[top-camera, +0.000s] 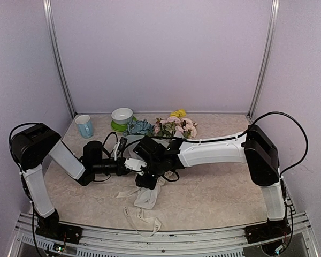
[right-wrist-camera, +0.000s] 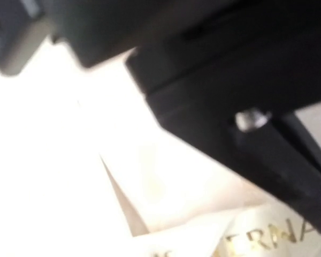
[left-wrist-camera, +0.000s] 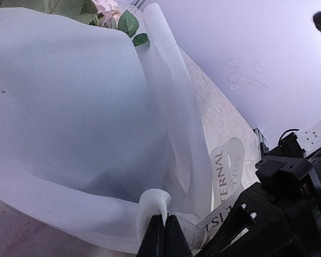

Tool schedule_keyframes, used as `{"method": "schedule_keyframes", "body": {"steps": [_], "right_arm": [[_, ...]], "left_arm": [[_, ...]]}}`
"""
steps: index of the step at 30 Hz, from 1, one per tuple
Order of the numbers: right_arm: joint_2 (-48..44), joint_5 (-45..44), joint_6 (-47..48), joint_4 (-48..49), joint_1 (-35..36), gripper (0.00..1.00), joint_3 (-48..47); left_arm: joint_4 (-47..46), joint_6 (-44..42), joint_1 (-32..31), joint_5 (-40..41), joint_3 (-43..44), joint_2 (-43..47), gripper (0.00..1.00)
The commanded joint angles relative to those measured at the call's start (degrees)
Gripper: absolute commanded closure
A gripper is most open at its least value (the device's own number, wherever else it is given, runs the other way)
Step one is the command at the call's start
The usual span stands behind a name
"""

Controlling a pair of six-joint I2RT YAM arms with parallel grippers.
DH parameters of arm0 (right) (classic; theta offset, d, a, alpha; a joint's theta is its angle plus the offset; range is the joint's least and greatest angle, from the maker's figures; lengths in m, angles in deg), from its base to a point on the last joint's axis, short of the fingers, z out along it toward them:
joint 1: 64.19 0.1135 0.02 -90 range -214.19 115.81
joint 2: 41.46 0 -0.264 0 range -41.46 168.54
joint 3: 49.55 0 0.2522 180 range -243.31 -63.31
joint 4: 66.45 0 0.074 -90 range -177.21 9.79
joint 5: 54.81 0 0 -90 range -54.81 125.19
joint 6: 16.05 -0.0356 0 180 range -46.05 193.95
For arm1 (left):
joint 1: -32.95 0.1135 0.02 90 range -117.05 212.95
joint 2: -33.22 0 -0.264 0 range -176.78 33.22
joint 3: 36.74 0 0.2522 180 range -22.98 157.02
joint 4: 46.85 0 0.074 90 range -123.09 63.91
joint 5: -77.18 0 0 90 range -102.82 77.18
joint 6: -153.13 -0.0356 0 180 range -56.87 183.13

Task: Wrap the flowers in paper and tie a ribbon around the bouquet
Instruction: Cross the half-tied ribbon at the center of the board.

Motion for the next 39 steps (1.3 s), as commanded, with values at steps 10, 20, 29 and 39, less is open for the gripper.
{"method": "schedule_keyframes", "body": {"steps": [10, 20, 29, 39], "right_arm": [[1.15, 2.48, -0.09, -3.5, 0.64, 0.83, -3.9], [-3.5, 3.48, -2.35, -3.0, 0.23, 1.0, -1.67], [-14.19, 8.64, -8.24, 1.88, -2.5, 1.0, 11.8], [-18.86, 9.34, -11.01, 5.25, -4.63, 1.0, 20.01]], "left_arm": [[-2.63, -0.88, 0.03, -2.16, -0.39, 0.85, 1.0], [0.34, -2.19, 0.01, -1.05, -0.75, 4.17, 1.0], [4.83, -4.79, -1.13, 1.0, -0.85, 7.0, 1.0], [4.95, -5.09, -2.54, 0.92, -0.69, 8.13, 1.0]]}}
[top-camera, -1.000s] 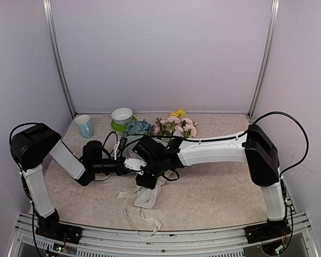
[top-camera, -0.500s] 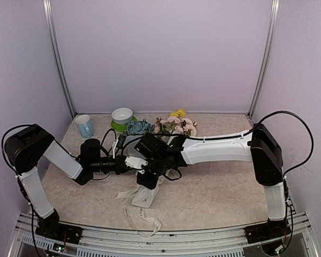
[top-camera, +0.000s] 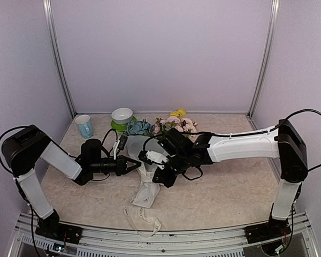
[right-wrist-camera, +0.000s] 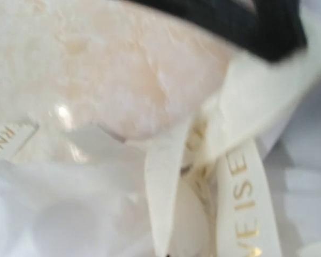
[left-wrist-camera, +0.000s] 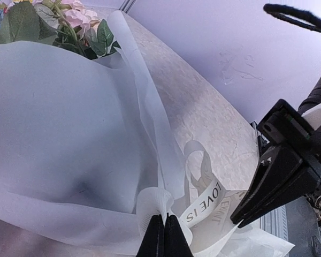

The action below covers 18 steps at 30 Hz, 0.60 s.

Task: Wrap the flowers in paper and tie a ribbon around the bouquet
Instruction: Cross the half-tied ribbon at the center of the board.

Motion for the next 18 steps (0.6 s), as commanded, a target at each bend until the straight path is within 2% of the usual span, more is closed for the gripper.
{"method": "schedule_keyframes", "body": {"steps": [1, 4, 8, 11, 14, 18], "right_arm": [[-2.46, 1.38, -1.89, 2.34, -0.44, 0.99, 2.51], [-1.74, 2.54, -2.26, 3.18, -0.43, 0.91, 0.37], [-1.57, 3.08, -3.26, 3.65, -0.44, 0.71, -2.25], [-3.45, 5.96, -4.69, 5.06, -1.46, 0.62, -1.87], [-6.46, 8.45, -7.73, 8.62, -4.13, 0.46, 1.19], [-7.72, 11.74, -13.67, 15.97, -9.73, 0.35, 4.33]], "left_arm": [[0.93, -1.81, -0.94, 0.45, 0.25, 2.25, 1.0], [0.89, -2.0, -1.42, 0.5, 0.37, 2.06, 1.0], [-0.09, -0.96, -1.4, 1.76, 0.55, 1.48, 1.0], [-0.39, -0.83, -1.43, 1.94, 0.74, 1.56, 1.0], [-1.12, -1.28, -1.78, 1.56, 0.46, 2.24, 1.0], [-1.4, -2.06, -2.52, 0.87, 0.14, 3.97, 1.0]]}}
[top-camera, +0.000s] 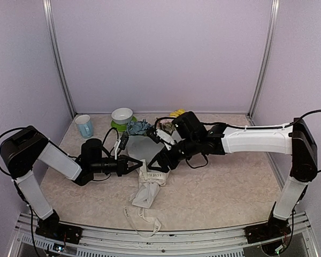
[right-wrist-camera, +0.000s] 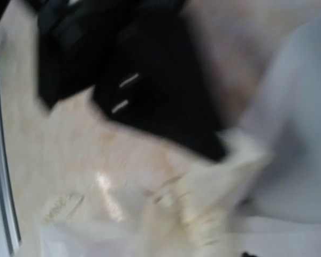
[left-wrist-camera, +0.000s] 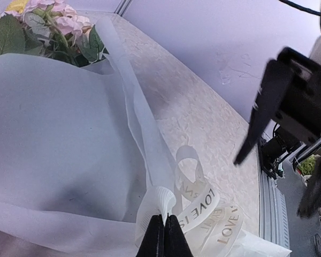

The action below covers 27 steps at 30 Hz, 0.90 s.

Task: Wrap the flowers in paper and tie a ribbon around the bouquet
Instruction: Cross the half-tied ribbon at the center of the board.

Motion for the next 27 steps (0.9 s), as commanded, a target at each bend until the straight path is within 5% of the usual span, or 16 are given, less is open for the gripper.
{"method": "schedule_keyframes", "body": {"steps": [1, 12, 24, 27], "right_arm": [[-2.0, 5.72, -6.76, 9.24, -6.45, 0.34, 2.34], [0.3, 4.77, -8.62, 7.32, -10.7, 0.4, 6.28], [0.14, 5.49, -6.44, 6.49, -9.62, 0.43, 6.12], [-0.01, 5.84, -6.17, 6.52, -9.6, 0.44, 6.3]], "left_arm": [[-1.75, -1.28, -1.02, -0.65, 0.08, 3.04, 1.0], [1.83, -3.43, -1.21, 0.9, 1.36, 1.99, 0.98], [25.35, -10.37, -1.8, 18.77, 4.41, 14.82, 0.03], [27.67, -8.5, -1.94, 20.92, 0.73, 21.07, 0.01]]}}
